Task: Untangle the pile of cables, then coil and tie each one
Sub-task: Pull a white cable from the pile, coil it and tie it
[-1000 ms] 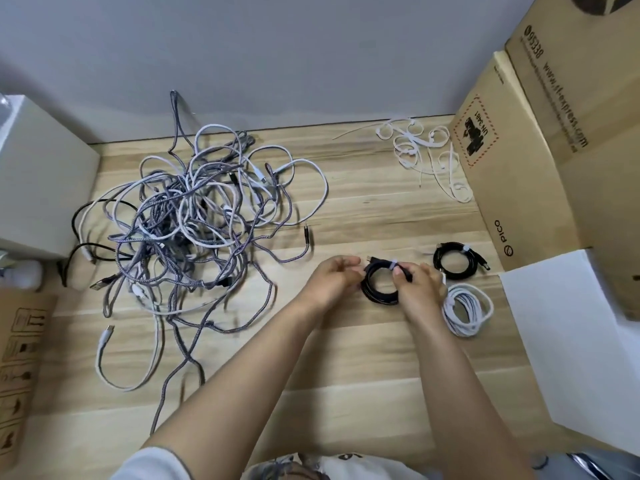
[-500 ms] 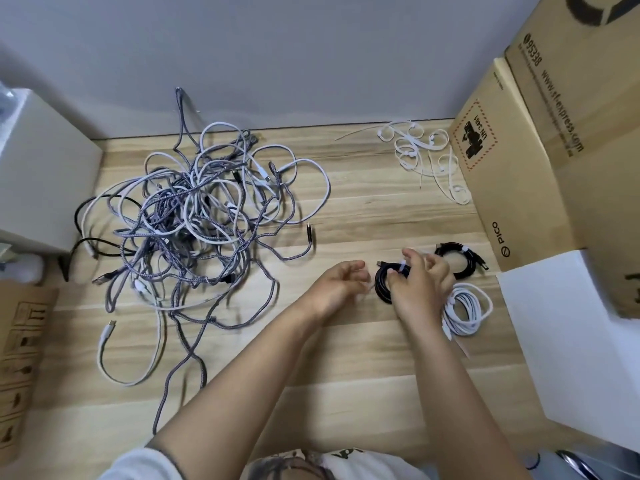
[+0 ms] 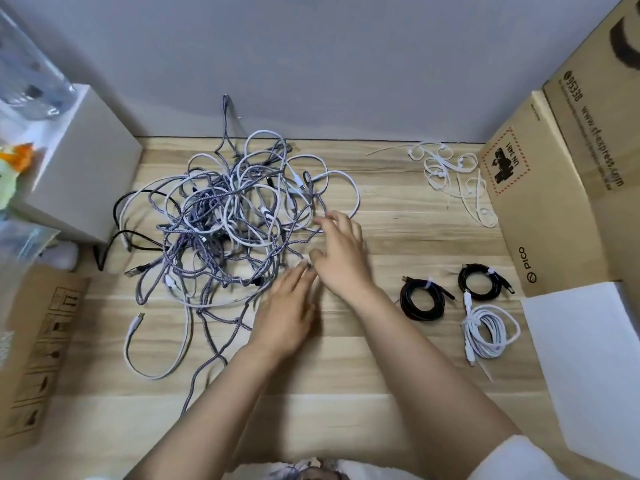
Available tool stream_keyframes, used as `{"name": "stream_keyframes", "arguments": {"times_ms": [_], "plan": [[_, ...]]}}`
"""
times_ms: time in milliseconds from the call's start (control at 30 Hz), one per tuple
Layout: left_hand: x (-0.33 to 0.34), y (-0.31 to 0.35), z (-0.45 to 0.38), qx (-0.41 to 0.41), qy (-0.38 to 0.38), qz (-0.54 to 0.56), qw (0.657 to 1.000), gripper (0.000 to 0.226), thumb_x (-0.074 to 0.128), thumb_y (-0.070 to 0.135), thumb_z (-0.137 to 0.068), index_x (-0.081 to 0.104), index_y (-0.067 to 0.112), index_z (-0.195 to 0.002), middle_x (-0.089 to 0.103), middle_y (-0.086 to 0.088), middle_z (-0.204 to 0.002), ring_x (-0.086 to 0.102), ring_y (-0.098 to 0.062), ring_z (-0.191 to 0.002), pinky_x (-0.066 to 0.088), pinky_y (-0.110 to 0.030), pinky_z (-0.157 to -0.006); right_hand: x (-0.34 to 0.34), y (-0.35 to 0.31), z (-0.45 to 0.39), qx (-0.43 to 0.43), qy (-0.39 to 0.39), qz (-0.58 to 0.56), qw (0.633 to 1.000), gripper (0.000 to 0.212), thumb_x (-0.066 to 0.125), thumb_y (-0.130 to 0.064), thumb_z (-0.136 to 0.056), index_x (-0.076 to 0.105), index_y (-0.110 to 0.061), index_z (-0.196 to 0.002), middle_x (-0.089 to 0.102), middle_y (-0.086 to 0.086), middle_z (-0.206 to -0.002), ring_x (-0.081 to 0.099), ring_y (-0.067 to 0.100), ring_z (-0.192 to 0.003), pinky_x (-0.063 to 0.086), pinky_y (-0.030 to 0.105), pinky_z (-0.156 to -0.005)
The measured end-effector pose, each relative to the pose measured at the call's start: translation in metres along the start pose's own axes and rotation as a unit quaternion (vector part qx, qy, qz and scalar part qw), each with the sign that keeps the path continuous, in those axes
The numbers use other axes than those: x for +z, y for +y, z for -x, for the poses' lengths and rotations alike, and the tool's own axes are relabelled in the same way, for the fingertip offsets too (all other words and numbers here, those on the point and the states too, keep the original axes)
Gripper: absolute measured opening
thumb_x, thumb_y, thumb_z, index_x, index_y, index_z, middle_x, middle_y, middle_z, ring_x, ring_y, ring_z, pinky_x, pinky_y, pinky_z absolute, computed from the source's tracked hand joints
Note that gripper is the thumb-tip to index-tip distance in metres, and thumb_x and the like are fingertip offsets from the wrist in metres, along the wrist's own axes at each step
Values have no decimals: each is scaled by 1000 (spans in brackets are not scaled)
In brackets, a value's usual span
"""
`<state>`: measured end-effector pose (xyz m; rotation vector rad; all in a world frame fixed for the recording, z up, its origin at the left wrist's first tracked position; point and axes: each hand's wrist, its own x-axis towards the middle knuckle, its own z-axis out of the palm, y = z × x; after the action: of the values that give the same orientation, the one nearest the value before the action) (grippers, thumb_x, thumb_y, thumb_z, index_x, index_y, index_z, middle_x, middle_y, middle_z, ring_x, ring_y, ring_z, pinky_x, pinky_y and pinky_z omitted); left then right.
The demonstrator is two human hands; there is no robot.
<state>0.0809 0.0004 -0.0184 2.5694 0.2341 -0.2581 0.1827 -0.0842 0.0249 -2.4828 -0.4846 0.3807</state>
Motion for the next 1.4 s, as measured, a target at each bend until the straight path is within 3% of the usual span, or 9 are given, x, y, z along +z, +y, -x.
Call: {"name": "stream_keyframes", "arguments": {"times_ms": [300,500,700,767,867,1033,1167,1300,1400], "plan": [[5,-17,-5,0,-144,-187,972,57,29,44,-99,10,26,-150,0,1,-159,-7,-22,-145,-8,-41,-115,21,-55,-39,-35,-55,-70,995,15,61,-22,-90,72,-13,-96,67,4,-95,60,19,-90,42,26,-76],[7,-25,-4,16,-207,-187,960,70,6,54,-88,12,22,-150,-1,-6,-158,-14,-28,-144,-19,-43,-110,42,-62,-31,-76,-124,46,988,29,64,-29,-87,64,-20,-115,54,4,-123,47,22,-117,37,33,-97],[-3,-30,-12,12,-239,-48,970,67,24,54,-89,18,25,-149,-5,-4,-159,-18,-24,-143,-19,-42,-110,35,-59,-22,-66,-89,-109,988,16,62,-31,-89,66,-17,-82,58,-3,-81,56,18,-82,41,32,-72],[-23,-22,-17,-46,-244,167,954,52,46,44,-89,46,24,-138,31,-9,-151,20,-25,-142,8,-47,-114,20,-62,-15,-26,-50,-274,960,17,60,-23,-91,62,-19,-75,58,-8,-65,55,8,-62,43,29,-64],[-64,-10,-17,-93,-210,587,776,14,63,20,-69,73,16,-79,69,2,-78,64,-10,-74,46,-27,-71,-7,-68,-3,-9,-1,-430,903,26,54,-7,-93,56,-22,-71,57,-17,-52,50,-6,-49,43,13,-54],[-92,-5,-21,-24,-259,805,533,49,81,30,-67,61,8,-106,67,-12,-101,65,-23,-95,53,-36,-82,-40,-77,26,-43,18,-455,889,27,59,-11,-91,58,-18,-66,58,-13,-53,49,-3,-50,41,11,-53],[-102,12,-22,-7,-221,863,454,69,80,24,-68,52,3,-127,64,-10,-115,59,-24,-113,48,-47,-95,-61,-69,48,-21,40,-467,883,34,63,-8,-87,58,-18,-55,56,-2,-56,46,3,-49,39,13,-47],[-120,19,-22,-47,-109,904,410,13,67,13,-69,72,8,-79,73,-1,-83,71,-14,-85,55,-46,-77,-77,-46,73,33,93,-408,908,39,63,-4,-84,52,-16,-49,40,-13,-41,34,0,-39,25,11,-43],[-125,15,-24,-122,-24,921,369,38,48,15,-90,66,6,-57,67,-3,-64,69,-14,-62,59,-34,-60,-85,-29,87,89,117,-448,882,32,61,-1,-85,59,-12,-55,35,-14,-36,27,1,-35,21,11,-39]]}}
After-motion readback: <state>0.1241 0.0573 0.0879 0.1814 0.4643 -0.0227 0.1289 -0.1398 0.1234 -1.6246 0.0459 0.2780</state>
